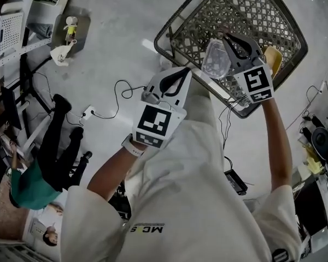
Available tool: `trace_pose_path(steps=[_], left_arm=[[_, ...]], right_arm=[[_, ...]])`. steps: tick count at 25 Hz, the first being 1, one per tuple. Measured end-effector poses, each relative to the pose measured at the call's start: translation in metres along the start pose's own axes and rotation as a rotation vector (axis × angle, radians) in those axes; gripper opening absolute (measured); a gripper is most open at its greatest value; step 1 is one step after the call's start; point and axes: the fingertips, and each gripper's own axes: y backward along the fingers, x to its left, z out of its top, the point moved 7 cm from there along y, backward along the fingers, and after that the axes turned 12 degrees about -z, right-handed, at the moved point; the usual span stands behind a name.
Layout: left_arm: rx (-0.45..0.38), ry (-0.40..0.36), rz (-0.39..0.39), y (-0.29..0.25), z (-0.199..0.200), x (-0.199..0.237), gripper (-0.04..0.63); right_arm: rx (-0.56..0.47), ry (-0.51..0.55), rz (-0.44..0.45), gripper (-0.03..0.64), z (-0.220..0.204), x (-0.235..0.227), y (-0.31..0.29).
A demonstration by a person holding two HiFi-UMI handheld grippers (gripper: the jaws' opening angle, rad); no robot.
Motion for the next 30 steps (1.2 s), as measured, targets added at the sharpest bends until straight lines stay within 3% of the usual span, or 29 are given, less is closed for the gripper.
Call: trace_pose_path(steps=[7,14,18,20,30], left_arm=[[-0.003,0.034,0.005,-0.014,-0.001,0.012,0.021],[0.021,0.052,0.013,-0.02,-0.011,0.023,0.021],[0.027,0.067,0.023,-0.021,-0.018,0.029,0.021],[0.029,0.075,0.027,-0.021,-0.021,0.031,0.021],[0.04,0.109,0.037,-0.022,-0.037,0.042,0.021]], right_arm=[[0.068,0.144,0.131,0.058,-0.014,0.003,-0.039],[0.201,0.367,0.383,0.077,-0.049,0.016,-0.069],[0.267,0.478,0.477,0.088,-0.067,0.021,-0.085],[0.3,0.541,0.522,0.129,-0.074,0.025,-0.09],[0.383,0.709,0.638,0.137,-0.096,0.042,-0.114]])
